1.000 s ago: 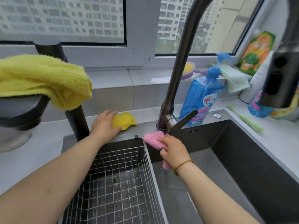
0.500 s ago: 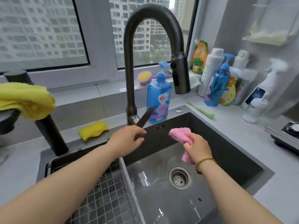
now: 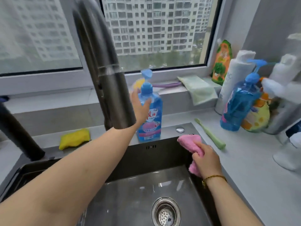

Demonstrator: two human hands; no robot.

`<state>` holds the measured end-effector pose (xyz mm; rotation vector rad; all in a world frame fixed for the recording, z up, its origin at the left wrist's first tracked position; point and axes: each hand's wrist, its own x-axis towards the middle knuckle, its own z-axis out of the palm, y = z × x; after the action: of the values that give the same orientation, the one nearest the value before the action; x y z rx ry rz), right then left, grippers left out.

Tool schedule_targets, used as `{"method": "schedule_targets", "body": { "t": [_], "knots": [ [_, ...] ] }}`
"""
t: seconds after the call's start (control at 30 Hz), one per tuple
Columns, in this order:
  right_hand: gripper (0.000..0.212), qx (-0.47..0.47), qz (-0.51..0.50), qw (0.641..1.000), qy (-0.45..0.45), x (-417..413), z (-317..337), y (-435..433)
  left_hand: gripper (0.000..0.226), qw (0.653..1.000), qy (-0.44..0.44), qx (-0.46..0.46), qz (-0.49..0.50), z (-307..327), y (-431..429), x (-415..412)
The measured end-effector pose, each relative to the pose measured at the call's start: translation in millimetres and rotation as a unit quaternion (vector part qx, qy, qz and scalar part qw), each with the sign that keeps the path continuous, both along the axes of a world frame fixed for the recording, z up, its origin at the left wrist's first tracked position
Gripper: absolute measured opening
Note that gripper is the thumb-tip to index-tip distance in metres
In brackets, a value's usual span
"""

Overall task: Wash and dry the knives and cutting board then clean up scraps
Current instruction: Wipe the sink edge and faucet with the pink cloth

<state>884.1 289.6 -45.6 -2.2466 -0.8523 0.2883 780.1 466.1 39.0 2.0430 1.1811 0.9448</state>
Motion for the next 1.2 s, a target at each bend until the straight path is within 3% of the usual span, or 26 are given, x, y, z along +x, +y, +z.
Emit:
{"method": "schedule_targets", "body": {
  "t": [0.13,0.23,0.43,0.53,0.67,0.8,0.93,1.1,1.2],
  "knots": [
    [0.037,0.046,0.003,0.999,-0.02,26.9,-16.9,23.8,0.05,0.999,0.043,0.014,0.002,7.5,23.1,21.9],
    [0.039,0.056,0.001,0.998,-0.031,39.5,-27.2,40.5,0.046,0.998,-0.001,-0.05,-0.044,10.5,35.6,25.0],
    [0.047,0.08,0.016,0.989,-0.121,57.5,-48.1,86.4,0.038,0.996,-0.069,-0.034,-0.051,7.5,53.6,28.8],
    [0.044,-0.01,0.055,0.991,-0.122,61.6,-53.2,105.1,0.037,0.991,-0.133,0.006,-0.029,24.5,65.0,31.6],
    [0.038,-0.109,0.08,0.985,-0.109,39.5,-51.8,135.8,0.039,0.985,-0.145,0.087,-0.018,41.2,73.3,41.3],
    [0.031,-0.123,0.228,0.961,-0.097,-35.9,-41.3,171.7,0.039,0.988,-0.135,0.077,-0.013,33.4,80.9,43.3],
    [0.062,-0.14,0.387,0.894,-0.179,-60.4,-40.3,171.7,0.037,0.992,-0.109,0.062,0.002,21.6,86.6,39.7],
    [0.055,-0.156,0.266,0.934,-0.183,26.8,-45.3,144.6,0.04,0.995,-0.085,0.044,-0.001,14.6,89.9,37.1],
    [0.054,-0.175,0.204,0.95,-0.161,37.1,-43.0,132.9,0.04,0.997,-0.075,0.03,0.001,10.9,89.9,35.1]
  ]
}}
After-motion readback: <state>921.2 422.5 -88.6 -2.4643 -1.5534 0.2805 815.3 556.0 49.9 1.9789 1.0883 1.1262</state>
